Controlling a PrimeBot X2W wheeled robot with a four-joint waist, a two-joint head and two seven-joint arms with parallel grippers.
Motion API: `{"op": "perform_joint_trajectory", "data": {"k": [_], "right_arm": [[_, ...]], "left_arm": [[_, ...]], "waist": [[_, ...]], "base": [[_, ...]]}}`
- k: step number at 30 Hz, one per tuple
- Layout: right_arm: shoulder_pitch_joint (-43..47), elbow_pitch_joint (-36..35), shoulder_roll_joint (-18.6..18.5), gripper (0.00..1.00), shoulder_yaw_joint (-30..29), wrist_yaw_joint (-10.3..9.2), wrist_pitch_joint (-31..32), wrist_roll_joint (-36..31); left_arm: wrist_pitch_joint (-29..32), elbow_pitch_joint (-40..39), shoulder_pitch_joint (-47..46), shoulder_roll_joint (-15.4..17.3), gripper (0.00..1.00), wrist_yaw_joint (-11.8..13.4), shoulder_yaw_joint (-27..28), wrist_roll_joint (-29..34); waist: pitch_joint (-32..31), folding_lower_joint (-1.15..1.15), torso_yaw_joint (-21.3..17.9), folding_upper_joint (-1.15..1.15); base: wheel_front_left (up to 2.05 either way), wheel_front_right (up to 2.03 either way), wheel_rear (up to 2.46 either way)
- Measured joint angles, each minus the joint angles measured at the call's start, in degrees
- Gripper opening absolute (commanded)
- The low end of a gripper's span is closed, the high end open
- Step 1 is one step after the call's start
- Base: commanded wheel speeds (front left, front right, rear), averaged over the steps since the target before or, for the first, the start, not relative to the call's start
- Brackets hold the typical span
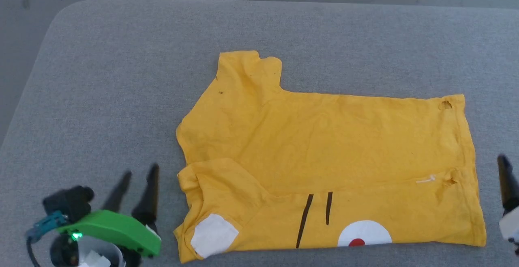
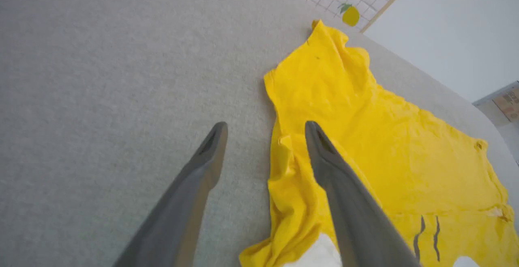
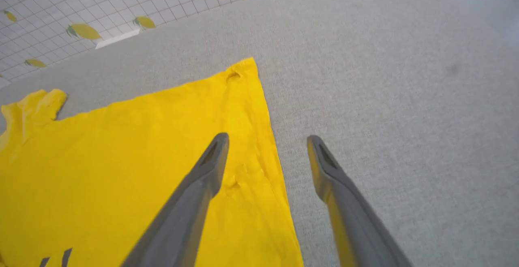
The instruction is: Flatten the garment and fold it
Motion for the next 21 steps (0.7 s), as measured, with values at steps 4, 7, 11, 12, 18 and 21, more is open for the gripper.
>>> {"op": "perform_joint_trajectory", "data": {"k": [4,7,11,12,18,21], "right_arm": [[-1.58,-3.39,0.03,1.00,3.42,0.00,-8.89,-6.10],[-2.00,-3.58,0.04,1.00,6.17,0.00,-15.95,-9.89],[-1.90,-1.37,0.02,1.00,8.89,0.00,-23.71,-14.72],[-1.85,-0.56,0.04,1.00,9.23,0.01,-24.65,-15.00],[-1.22,3.83,0.05,1.00,10.20,0.01,-27.97,-13.22],[-1.24,4.43,0.04,1.00,10.05,0.01,-28.95,-12.62]], "left_arm": [[-12.46,-1.98,-3.22,-0.44,1.00,-0.45,-0.52,7.45],[-21.94,-1.21,-4.33,-0.91,1.00,-0.18,-2.11,14.92],[-24.90,1.42,-4.24,-3.30,1.00,1.57,-4.15,21.20],[-24.91,2.09,-4.16,-3.80,1.00,1.87,-4.56,22.02],[-24.97,3.88,-4.41,-5.58,1.00,1.26,-5.32,23.63],[-24.76,5.05,-7.87,-4.57,1.00,-0.87,-5.09,23.61]], "waist": [[0.33,0.00,0.13,0.00],[0.32,0.00,0.16,0.00],[0.01,0.00,-0.03,0.00],[-0.07,0.00,-0.04,0.00],[0.31,0.00,0.01,0.00],[1.24,0.00,-0.02,0.00]], "base": [[0.00,0.00,0.00],[0.00,0.00,0.00],[0.00,0.00,0.00],[0.00,0.00,0.00],[0.00,0.00,0.00],[0.00,0.00,0.00]]}}
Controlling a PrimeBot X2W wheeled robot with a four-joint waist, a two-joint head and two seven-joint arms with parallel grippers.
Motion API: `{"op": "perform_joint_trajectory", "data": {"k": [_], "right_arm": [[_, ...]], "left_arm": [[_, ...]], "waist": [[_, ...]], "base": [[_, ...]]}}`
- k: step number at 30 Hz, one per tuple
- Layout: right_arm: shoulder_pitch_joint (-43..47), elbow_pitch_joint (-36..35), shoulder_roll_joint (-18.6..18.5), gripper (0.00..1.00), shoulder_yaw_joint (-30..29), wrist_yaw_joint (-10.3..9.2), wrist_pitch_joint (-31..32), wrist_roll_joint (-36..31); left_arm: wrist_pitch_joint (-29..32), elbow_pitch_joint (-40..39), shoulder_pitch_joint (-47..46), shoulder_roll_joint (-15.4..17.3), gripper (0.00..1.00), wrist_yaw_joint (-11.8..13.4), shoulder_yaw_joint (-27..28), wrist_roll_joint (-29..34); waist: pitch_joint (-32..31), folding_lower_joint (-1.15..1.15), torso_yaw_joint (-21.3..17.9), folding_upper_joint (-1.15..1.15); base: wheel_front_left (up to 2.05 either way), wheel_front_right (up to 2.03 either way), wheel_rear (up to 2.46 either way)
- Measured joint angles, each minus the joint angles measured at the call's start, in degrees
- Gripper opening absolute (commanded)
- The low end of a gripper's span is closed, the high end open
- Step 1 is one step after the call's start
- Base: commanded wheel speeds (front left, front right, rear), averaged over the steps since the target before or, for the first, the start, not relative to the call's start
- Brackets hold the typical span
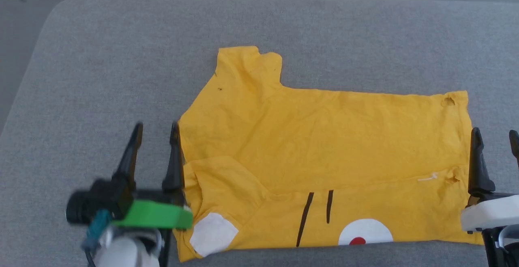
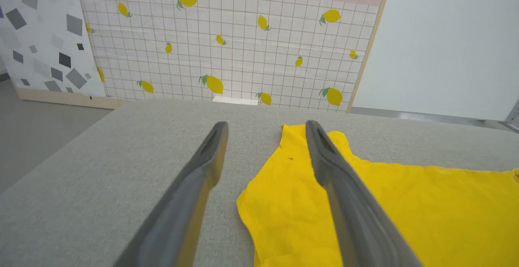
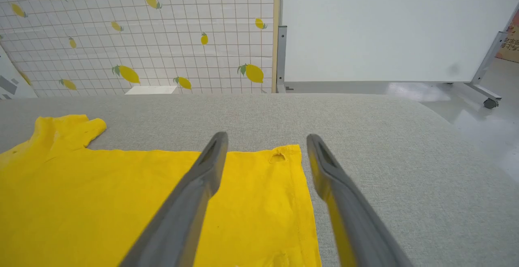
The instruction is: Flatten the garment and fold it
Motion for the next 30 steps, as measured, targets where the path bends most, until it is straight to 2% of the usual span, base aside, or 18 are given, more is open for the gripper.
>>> {"op": "perform_joint_trajectory", "data": {"k": [4,7,8,12,16,20,22,27,30], "right_arm": [[-0.35,0.10,-0.01,1.00,0.00,0.00,-0.58,0.13],[-1.61,0.15,-0.01,1.00,0.16,0.00,-0.81,0.32],[-2.46,0.22,0.00,1.00,0.43,0.00,-1.13,0.37],[-4.00,0.68,-0.01,1.00,0.73,0.00,-1.30,0.87],[-5.36,1.23,-0.01,1.00,1.70,0.00,-1.71,1.01],[-6.78,2.11,0.00,1.00,3.02,0.00,-1.91,1.66],[-8.26,3.18,0.02,1.00,3.90,0.00,-2.32,2.04],[-9.00,4.43,-0.02,1.00,3.94,0.00,-2.78,2.44],[-9.33,5.00,-0.02,1.00,3.96,0.00,-3.15,2.55]], "left_arm": [[5.71,0.13,-9.25,3.76,1.00,-3.61,-0.04,-0.62],[12.80,0.71,-18.81,6.80,1.00,-6.14,-0.77,-1.49],[17.67,1.98,-24.64,8.83,1.00,-7.17,-1.90,-2.01],[27.24,6.49,-35.99,11.35,1.00,-8.29,-5.24,-5.70],[35.72,12.41,-44.72,11.79,1.00,-8.47,-8.49,-11.85],[41.95,17.74,-49.25,12.61,1.00,-8.48,-11.16,-15.04],[46.56,22.50,-51.97,14.93,1.00,-8.48,-12.58,-15.16],[50.82,26.71,-53.39,15.34,1.00,-7.37,-11.58,-16.48],[52.81,28.16,-53.61,15.27,1.00,-5.39,-10.35,-18.17]], "waist": [[1.74,0.00,-0.15,0.00],[3.54,0.00,-0.45,0.00],[4.71,0.00,-0.73,0.00],[7.30,0.00,-1.45,0.00],[9.95,0.00,-2.39,0.00],[12.24,0.00,-3.68,0.00],[14.47,0.01,-5.52,0.00],[16.98,0.01,-7.95,0.00],[18.16,0.01,-9.30,0.00]], "base": [[0.00,0.00,0.00],[0.00,0.00,0.00],[0.00,0.00,0.00],[0.00,0.00,0.00],[0.00,0.00,0.00],[0.00,0.00,0.00],[0.00,0.00,0.00],[0.00,0.00,0.00],[0.00,0.00,0.00]]}}
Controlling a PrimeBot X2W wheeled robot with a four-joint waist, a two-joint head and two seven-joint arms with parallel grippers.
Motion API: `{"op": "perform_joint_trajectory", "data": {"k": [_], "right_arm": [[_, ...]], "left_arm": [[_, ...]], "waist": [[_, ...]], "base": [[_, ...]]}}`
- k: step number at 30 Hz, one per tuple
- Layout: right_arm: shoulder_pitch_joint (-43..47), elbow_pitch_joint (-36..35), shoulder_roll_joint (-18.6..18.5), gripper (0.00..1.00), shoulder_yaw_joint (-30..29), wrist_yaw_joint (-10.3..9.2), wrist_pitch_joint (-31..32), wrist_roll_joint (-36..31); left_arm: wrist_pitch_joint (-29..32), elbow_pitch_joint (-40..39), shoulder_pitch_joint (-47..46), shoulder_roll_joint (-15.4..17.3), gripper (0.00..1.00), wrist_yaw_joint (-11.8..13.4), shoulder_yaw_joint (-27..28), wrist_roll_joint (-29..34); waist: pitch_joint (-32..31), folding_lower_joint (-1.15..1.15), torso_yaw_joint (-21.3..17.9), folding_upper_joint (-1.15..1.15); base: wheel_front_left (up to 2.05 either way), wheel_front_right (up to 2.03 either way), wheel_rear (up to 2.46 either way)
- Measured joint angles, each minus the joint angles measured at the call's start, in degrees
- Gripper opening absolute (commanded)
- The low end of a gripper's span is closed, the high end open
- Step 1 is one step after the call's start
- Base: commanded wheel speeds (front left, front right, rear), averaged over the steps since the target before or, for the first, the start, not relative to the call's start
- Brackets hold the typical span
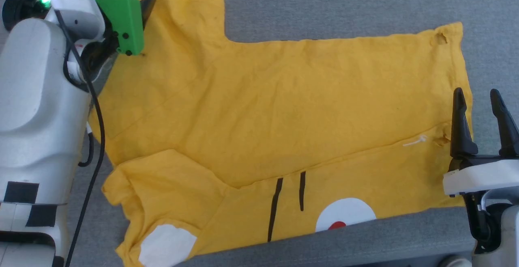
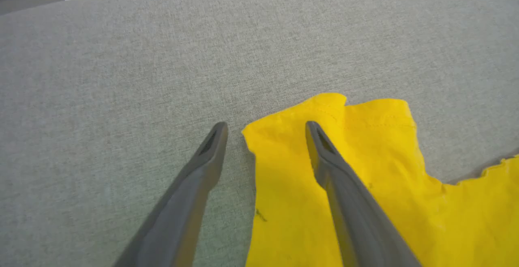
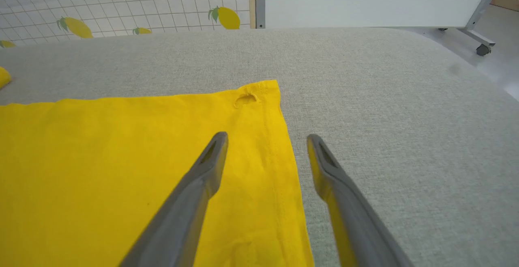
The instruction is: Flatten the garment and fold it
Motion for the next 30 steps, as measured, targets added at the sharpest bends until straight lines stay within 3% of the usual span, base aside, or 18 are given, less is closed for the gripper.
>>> {"op": "perform_joint_trajectory", "data": {"k": [3,4,5,13,18,22,24,30], "right_arm": [[-0.22,0.35,0.01,1.00,-0.08,0.00,-0.08,0.24],[-0.22,0.45,0.00,1.00,-0.12,0.00,-0.09,0.24],[-0.22,0.48,0.00,1.00,-0.14,0.00,-0.19,0.24],[-1.33,-0.12,0.01,1.00,-0.05,0.00,0.33,-0.76],[-7.87,-4.74,-1.02,1.00,-0.15,0.00,5.49,-3.04],[-14.92,-5.03,-5.38,1.00,-0.08,0.00,16.11,-1.41],[-17.62,-2.97,-7.72,1.00,0.45,0.00,24.92,-0.87],[-23.20,5.75,-9.68,1.00,-0.03,0.00,42.13,2.16]], "left_arm": [[4.66,1.49,0.07,0.44,1.00,1.30,0.00,-0.53],[5.75,1.29,0.03,0.89,0.93,1.60,-0.07,-0.51],[6.24,0.87,-0.09,1.38,0.02,1.63,-0.04,-0.49],[4.19,-0.81,0.51,1.89,0.00,1.82,0.20,-0.77],[3.22,-1.44,2.59,1.67,0.00,0.88,-0.51,-1.36],[3.11,-2.43,3.27,1.44,0.00,0.05,-1.24,-2.13],[3.02,-2.86,3.29,1.21,0.00,-0.03,-1.48,-2.76],[2.96,-3.53,3.42,0.42,0.00,-0.47,-2.15,-3.28]], "waist": [[1.03,0.00,-1.09,0.00],[1.35,0.00,-1.38,0.00],[1.60,0.00,-1.58,0.00],[1.92,0.00,-1.79,0.00],[0.31,0.00,-0.91,0.00],[-0.31,0.00,-0.03,0.00],[-0.41,0.00,0.47,0.00],[-0.23,0.00,1.52,0.00]], "base": [[0.00,0.00,0.00],[0.00,0.00,0.00],[0.00,0.00,0.00],[0.00,0.00,0.00],[0.00,0.00,0.00],[0.00,0.00,0.00],[0.00,0.00,0.00],[0.00,0.00,0.00]]}}
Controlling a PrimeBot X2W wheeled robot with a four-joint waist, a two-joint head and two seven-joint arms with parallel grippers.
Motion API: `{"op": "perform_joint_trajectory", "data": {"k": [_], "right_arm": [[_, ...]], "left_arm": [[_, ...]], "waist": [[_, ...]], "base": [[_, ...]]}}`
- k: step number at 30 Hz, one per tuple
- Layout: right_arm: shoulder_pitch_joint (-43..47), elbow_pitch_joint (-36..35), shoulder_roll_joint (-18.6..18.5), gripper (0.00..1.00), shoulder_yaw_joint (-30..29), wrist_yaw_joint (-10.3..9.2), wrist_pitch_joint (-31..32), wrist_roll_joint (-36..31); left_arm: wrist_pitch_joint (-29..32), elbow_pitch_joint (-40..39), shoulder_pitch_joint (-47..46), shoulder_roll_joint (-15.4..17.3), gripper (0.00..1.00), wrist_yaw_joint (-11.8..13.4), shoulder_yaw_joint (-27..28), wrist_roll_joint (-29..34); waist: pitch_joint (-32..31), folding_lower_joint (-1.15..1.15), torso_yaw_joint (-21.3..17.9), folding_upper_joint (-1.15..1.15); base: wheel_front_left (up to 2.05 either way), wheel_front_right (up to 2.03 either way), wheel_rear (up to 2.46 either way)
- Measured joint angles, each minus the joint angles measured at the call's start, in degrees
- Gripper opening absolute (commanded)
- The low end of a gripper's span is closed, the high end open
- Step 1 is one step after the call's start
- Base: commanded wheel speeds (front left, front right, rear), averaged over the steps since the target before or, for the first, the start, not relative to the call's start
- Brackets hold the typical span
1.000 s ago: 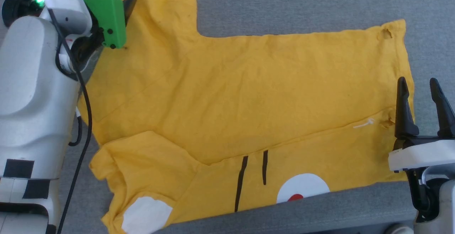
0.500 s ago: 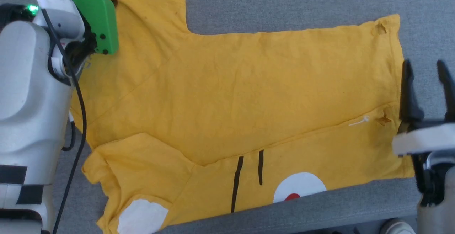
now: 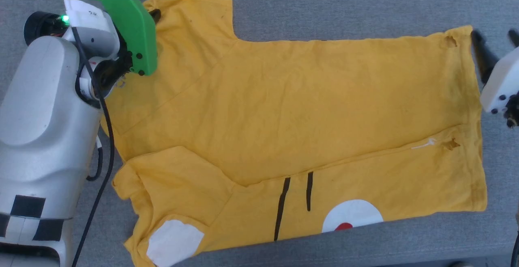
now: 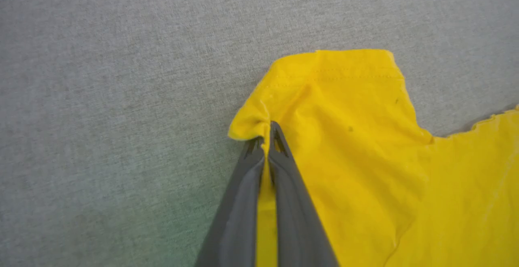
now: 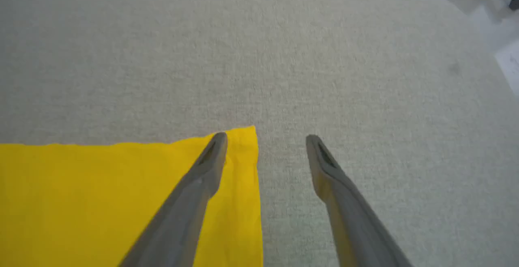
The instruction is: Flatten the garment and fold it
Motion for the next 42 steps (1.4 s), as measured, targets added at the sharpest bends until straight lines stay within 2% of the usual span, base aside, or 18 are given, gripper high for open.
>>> {"op": "perform_joint_trajectory", "data": {"k": [3,10,11,12,13,20,27,33,36,37,42], "right_arm": [[-1.23,3.13,-0.83,1.00,0.33,0.01,3.46,0.29],[-4.41,8.08,-1.05,1.00,2.31,0.00,3.78,0.20],[-4.76,8.68,-1.00,0.76,2.54,0.00,3.78,0.32],[-5.29,9.17,-1.21,0.33,3.14,-0.01,3.78,0.33],[-5.70,9.48,-1.43,0.00,3.64,-0.01,3.78,0.62],[-6.77,11.43,-1.53,0.00,3.41,0.00,1.04,1.44],[-6.75,10.91,-2.81,0.00,2.27,0.01,-4.44,1.66],[-5.30,7.67,-4.56,0.00,0.83,0.01,-9.04,1.97],[-1.95,5.22,-4.64,0.00,0.44,0.01,-10.48,2.69],[2.58,2.44,-4.09,0.00,-0.31,0.01,-11.37,3.88],[10.74,-2.66,-1.42,0.00,-2.36,0.01,-11.94,6.02]], "left_arm": [[0.01,-0.19,-0.02,-0.12,0.00,0.00,-0.21,-0.23],[0.11,-0.76,-0.32,-0.31,0.00,0.00,-0.59,-0.35],[0.11,-0.81,-0.36,-0.31,0.00,0.00,-0.59,-0.37],[0.09,-0.81,-0.41,-0.31,0.00,0.00,-0.59,-0.53],[0.09,-0.82,-0.52,-0.32,0.00,0.00,-0.59,-0.64],[-2.70,-0.37,-0.67,-0.80,0.00,-0.76,-0.64,-1.27],[-12.71,-2.21,0.18,-0.58,0.00,-2.08,0.22,-2.02],[-22.06,-6.32,3.45,0.18,0.00,-2.54,1.86,-4.05],[-25.98,-9.72,6.94,0.55,0.00,-2.55,2.48,-4.81],[-28.52,-13.90,12.04,1.29,0.00,-2.56,2.55,-5.00],[-31.36,-21.83,23.01,1.46,0.00,-1.29,3.91,-7.53]], "waist": [[0.39,0.00,0.42,0.00],[1.85,-0.01,1.17,0.00],[2.08,0.00,1.27,0.00],[2.26,-0.01,1.37,0.00],[2.37,-0.01,1.47,0.00],[2.01,-0.01,2.17,0.00],[-0.60,0.00,2.58,0.00],[-3.57,-0.01,3.26,0.00],[-5.29,-0.01,3.75,0.00],[-6.97,-0.01,4.27,0.00],[-9.87,-0.01,4.93,0.00]], "base": [[0.00,0.00,0.00],[0.00,0.00,0.00],[0.00,0.00,0.00],[0.00,0.00,0.00],[0.00,0.00,0.00],[0.00,0.00,0.00],[0.00,0.00,0.00],[0.00,0.00,0.00],[0.00,0.00,0.00],[0.00,0.00,0.00],[0.00,0.00,0.00]]}}
